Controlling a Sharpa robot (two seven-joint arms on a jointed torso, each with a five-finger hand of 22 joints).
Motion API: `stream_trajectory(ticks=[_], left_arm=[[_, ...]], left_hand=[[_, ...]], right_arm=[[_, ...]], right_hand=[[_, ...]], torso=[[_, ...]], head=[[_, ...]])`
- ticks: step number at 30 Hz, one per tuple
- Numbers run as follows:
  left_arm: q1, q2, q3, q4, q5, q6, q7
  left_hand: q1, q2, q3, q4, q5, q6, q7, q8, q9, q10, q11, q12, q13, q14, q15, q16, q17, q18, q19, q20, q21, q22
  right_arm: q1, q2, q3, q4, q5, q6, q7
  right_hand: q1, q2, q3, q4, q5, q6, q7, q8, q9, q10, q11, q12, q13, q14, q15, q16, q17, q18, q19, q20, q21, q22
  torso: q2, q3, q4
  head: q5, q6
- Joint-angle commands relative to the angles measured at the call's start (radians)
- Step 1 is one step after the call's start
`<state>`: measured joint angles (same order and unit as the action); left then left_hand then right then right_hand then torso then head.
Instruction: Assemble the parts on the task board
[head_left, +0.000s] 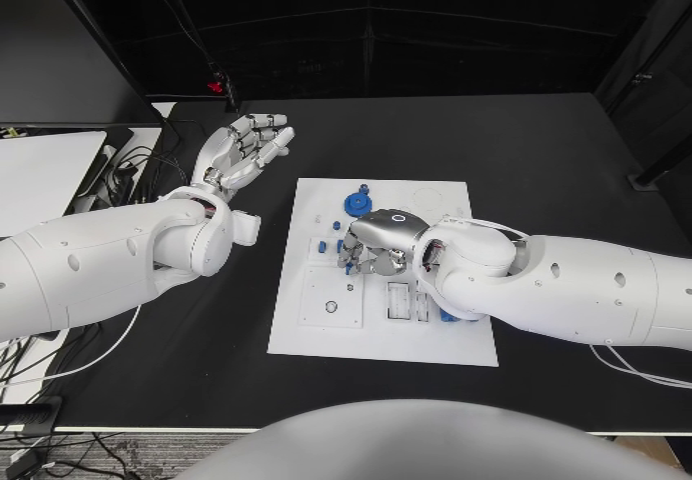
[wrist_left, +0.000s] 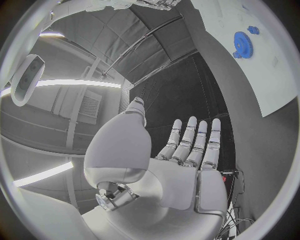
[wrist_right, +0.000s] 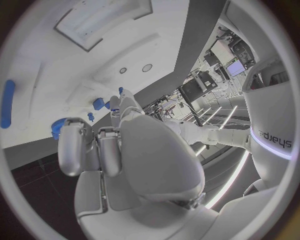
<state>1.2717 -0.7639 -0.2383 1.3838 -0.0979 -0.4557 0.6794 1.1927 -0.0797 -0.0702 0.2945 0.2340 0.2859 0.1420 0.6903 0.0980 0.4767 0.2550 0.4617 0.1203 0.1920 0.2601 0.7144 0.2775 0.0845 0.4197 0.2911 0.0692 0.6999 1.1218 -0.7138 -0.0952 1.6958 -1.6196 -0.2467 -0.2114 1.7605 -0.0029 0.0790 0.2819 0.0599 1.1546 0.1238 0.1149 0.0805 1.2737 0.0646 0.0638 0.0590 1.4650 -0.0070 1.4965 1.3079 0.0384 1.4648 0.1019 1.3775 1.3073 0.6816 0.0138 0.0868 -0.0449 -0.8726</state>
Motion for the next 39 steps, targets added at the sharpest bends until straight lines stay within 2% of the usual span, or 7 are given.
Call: stream_trajectory(ticks=[1, 39], left_arm=[[0.001, 0.002, 0.001, 0.000, 0.001, 0.009, 0.109], [-0.001, 0.000, 0.001, -0.002, 0.001, 0.009, 0.109]], left_hand=[[-0.001, 0.015, 0.007, 0.002, 0.007, -0.010, 0.153, 0.004, -0.002, -0.009, 0.001, 0.008, -0.002, -0.009, -0.001, 0.009, -0.004, 0.004, 0.005, -0.001, 0.001, -0.003], [-0.001, 0.019, 0.009, 0.002, 0.008, -0.011, 0.153, 0.006, -0.004, -0.012, 0.001, 0.014, -0.004, -0.011, 0.000, 0.013, -0.009, 0.004, 0.005, -0.001, 0.001, -0.003]], right_arm=[[-0.001, 0.004, 0.000, -0.001, -0.005, 0.026, 0.003], [-0.011, 0.018, 0.000, -0.003, -0.050, 0.096, -0.016]], right_hand=[[-0.002, -0.005, 0.006, 0.000, 0.004, 0.001, 0.007, 0.000, 0.001, -0.007, 0.001, -0.004, 0.001, 0.081, -0.002, -0.002, 0.143, 0.012, 0.005, -0.004, -0.005, 0.172], [-0.005, -0.009, 0.008, 0.000, 0.006, 0.000, 0.008, -0.003, 0.000, -0.009, 0.003, -0.003, 0.001, 0.081, -0.001, -0.003, 0.142, 0.013, 0.003, -0.003, -0.009, 0.170]], torso=[[0.000, -0.0002, -0.0001], [0.000, -0.0004, -0.0004]], head=[[0.000, 0.000], [-0.006, 0.000]])
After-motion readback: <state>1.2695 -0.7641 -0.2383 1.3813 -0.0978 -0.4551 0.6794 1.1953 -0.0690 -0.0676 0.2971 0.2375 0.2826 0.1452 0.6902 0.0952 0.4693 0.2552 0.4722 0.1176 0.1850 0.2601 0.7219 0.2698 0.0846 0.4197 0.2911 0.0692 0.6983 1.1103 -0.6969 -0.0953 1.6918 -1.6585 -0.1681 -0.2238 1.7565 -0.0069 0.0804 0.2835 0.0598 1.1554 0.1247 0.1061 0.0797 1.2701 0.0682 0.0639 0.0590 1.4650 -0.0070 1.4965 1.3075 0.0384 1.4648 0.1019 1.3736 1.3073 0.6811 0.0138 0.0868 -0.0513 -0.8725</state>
